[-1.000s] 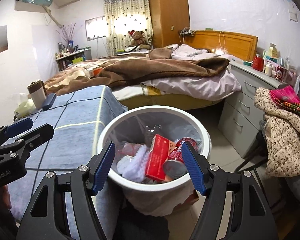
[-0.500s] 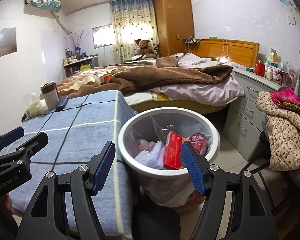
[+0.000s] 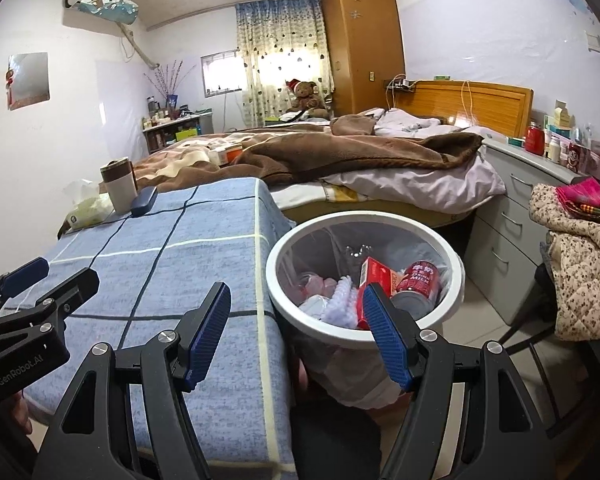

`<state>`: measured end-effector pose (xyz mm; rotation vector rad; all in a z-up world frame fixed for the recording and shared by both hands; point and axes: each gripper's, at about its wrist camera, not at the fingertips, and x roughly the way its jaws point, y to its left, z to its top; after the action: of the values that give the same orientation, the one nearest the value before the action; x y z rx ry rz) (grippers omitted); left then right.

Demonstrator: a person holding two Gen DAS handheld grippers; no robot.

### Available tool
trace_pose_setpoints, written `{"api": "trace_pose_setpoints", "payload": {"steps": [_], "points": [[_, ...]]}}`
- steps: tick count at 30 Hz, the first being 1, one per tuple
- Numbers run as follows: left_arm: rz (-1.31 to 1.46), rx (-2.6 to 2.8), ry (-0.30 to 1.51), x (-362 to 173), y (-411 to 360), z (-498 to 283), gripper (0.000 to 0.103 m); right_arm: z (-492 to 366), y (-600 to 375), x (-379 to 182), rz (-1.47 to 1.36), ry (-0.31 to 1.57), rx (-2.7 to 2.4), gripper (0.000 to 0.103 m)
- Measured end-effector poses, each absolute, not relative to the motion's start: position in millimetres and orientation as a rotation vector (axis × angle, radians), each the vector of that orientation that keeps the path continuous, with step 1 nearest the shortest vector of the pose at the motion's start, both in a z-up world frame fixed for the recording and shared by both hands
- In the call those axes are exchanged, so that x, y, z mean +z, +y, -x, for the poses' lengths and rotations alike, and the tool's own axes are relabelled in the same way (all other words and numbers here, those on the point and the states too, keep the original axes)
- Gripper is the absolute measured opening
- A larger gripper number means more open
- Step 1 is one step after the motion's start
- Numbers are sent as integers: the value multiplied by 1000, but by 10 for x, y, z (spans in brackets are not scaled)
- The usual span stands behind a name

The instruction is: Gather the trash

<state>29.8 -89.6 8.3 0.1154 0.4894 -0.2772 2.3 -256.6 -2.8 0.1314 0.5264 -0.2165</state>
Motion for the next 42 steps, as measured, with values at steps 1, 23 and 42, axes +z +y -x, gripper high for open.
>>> {"api": "trace_pose_setpoints", "payload": {"steps": [1,23,42], "points": [[-115,-274,488,85,-893,-295,85,-23,-2567,-28,-136,527,-213,70],[-121,-287,481,115,-949,-233,85,52,-2606,5,-151,512,-238,70],[-122,-293,475,136,-958,-204,85,56,-2610,7,-149,511,-238,70]]}}
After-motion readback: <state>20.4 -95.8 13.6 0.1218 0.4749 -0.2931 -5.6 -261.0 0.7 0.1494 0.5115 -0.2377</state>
